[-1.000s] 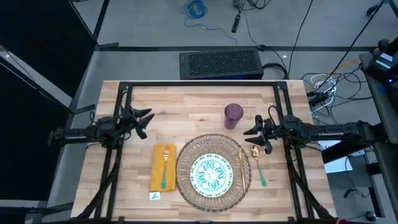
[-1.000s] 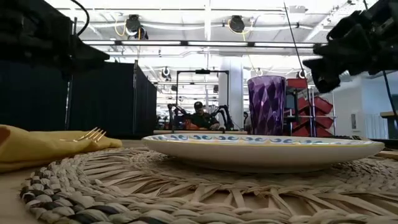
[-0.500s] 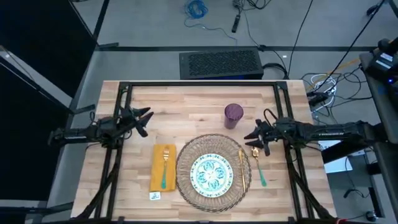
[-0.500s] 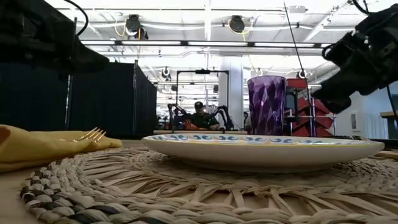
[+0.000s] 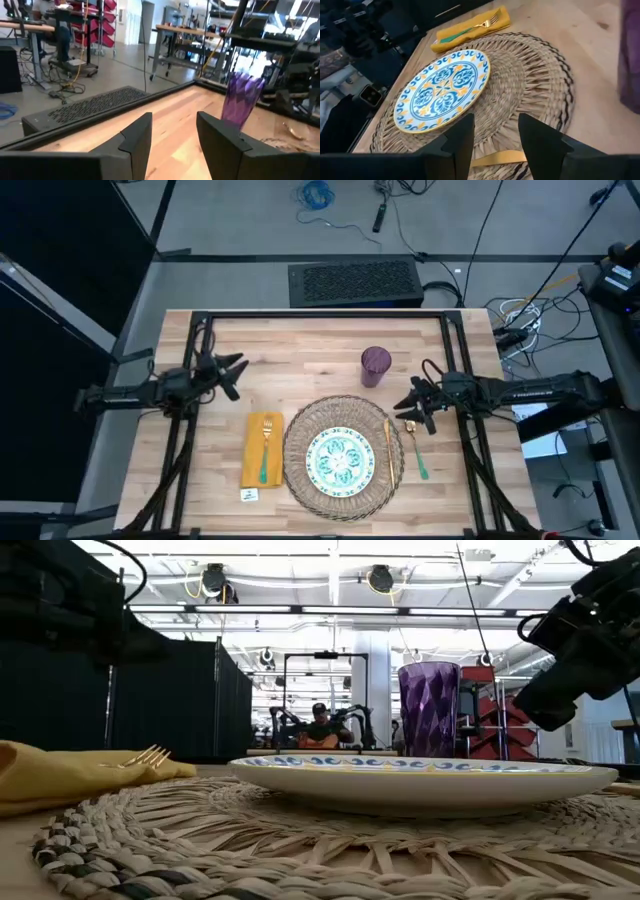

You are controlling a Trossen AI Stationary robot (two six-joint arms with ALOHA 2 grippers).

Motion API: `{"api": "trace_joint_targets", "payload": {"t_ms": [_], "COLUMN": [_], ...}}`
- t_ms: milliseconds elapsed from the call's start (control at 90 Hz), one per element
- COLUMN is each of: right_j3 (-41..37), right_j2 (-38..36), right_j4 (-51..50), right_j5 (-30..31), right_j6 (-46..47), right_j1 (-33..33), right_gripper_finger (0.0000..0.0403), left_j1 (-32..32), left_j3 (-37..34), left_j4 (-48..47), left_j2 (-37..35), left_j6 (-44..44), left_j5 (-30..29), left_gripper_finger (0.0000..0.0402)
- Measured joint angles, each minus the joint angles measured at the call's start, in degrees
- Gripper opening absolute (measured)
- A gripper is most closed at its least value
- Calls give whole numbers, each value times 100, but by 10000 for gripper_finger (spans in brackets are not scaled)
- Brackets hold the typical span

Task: Set table place
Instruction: Return to Home Position

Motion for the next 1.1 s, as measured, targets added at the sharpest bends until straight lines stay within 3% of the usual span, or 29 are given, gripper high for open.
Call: {"api": "trace_joint_targets", "payload": {"t_ms": [133,289,378,711,911,1044,1100], "right_j3": [0,0,32,70,70,70,70], "right_j2": [0,-2,-4,-2,-7,-7,-7], "right_j4": [-2,333,606,628,1064,1178,1177], "right_j5": [47,738,772,812,1523,1574,1485], "right_j6": [-377,-920,-1218,-1907,-2087,-2095,-2057], "right_j1": [5,0,2,0,-2,-4,-4], "right_gripper_finger": [139,139,139,139,139,139,139], "left_j1": [0,0,0,0,0,0,4], "left_j3": [0,0,0,0,0,0,0], "left_j4": [2,2,4,-92,-136,-137,-174], "left_j2": [36,26,26,26,26,35,41], "left_j6": [-76,-76,-81,-348,-393,-395,-539], "left_j5": [-38,-82,-66,1355,1639,1650,1927], "left_gripper_finger": [141,141,141,141,141,141,141]}}
